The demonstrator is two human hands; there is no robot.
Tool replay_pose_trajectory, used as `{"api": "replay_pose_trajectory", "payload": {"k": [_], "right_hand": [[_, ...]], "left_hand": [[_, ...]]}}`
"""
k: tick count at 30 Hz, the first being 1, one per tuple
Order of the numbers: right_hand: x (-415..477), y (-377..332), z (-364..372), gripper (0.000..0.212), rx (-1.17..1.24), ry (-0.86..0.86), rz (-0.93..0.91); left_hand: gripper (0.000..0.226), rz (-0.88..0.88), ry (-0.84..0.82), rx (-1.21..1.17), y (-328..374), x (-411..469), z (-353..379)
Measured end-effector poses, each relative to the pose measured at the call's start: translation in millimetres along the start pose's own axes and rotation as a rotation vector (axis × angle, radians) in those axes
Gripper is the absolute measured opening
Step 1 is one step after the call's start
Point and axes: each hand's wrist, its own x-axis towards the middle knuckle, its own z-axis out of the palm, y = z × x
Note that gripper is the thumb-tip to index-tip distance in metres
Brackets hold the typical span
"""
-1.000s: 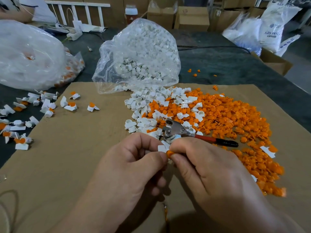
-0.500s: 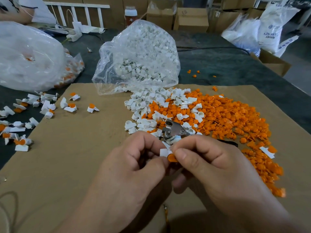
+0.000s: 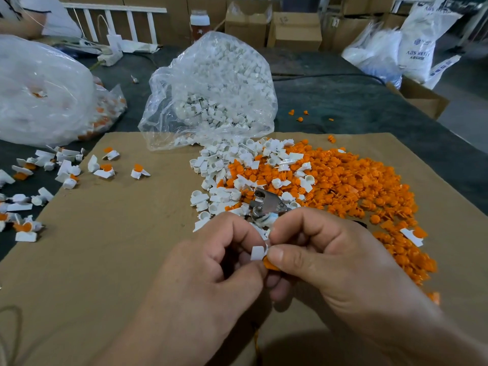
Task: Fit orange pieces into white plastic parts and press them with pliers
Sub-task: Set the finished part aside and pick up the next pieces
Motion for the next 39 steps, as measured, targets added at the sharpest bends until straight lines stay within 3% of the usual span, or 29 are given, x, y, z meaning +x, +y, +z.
{"api": "replay_pose_trajectory", "payload": {"k": [7,11,14,16,25,28,32,35,39], "right_hand": [[-1.7,2.4,3.9,0.013,-0.114,0.056,0.008],[-4.4,-3.1,-11.4,0.035,-1.076,0.285,-0.262],[-1.0,-9.2,-21.4,0.062,-1.479,0.193,-0.047],[-1.1,-9.7,-28.2,0.073,-1.606,0.121,0.113],[0.5,-11.6,-41.8,0.085,-1.701,0.086,0.160],[3.7,-10.2,-42.0,0.074,-1.705,0.086,0.095],[7.6,-6.9,-38.8,0.053,-1.703,0.222,0.009],[7.3,-9.6,-38.4,0.047,-1.636,0.312,-0.067],[0.6,-18.5,-34.9,0.046,-1.370,0.378,-0.203]], "left_hand": [[0.019,-0.090,-0.001,-0.061,0.4,4.7,-2.1],[0.011,-0.182,0.138,-0.358,-4.2,14.1,-11.2],[0.017,-0.246,0.199,-0.520,-7.2,20.5,-22.0],[0.019,-0.278,0.212,-0.574,-8.9,24.2,-27.5],[0.011,-0.304,0.171,-0.650,-13.4,24.6,-29.2],[0.020,-0.300,0.142,-0.647,-13.5,23.4,-29.5],[0.018,-0.311,0.130,-0.639,-14.6,23.2,-27.7],[0.012,-0.306,0.120,-0.637,-13.8,22.2,-26.0],[0.016,-0.265,0.115,-0.625,-12.5,21.1,-26.9]]}}
